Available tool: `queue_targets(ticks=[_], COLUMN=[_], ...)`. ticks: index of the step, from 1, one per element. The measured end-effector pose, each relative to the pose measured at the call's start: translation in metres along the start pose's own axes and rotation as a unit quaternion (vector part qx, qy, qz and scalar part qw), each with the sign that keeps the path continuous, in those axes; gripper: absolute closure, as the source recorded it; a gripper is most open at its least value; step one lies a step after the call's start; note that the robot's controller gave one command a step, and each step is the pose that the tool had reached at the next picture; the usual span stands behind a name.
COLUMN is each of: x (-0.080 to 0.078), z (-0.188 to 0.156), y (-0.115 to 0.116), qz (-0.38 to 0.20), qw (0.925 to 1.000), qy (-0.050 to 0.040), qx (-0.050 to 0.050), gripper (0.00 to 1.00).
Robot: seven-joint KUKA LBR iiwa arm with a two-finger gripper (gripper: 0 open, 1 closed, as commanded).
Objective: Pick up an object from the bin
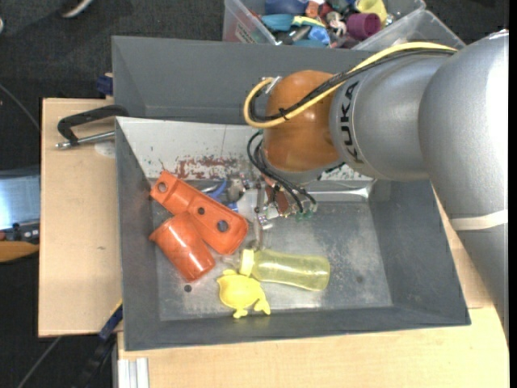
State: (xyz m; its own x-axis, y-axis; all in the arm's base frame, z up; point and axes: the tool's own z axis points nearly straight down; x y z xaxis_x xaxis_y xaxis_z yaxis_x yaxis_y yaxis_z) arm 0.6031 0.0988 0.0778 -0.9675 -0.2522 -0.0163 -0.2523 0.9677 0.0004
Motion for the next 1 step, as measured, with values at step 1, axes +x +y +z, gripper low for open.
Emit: queue_targets(ticks=[1], x=[0.0024], z=[0.0184], y=[-0.001], qz=[0.028], qw=[0.9996], qy=[0.0052], qx=[-0.001], gripper=[0.0])
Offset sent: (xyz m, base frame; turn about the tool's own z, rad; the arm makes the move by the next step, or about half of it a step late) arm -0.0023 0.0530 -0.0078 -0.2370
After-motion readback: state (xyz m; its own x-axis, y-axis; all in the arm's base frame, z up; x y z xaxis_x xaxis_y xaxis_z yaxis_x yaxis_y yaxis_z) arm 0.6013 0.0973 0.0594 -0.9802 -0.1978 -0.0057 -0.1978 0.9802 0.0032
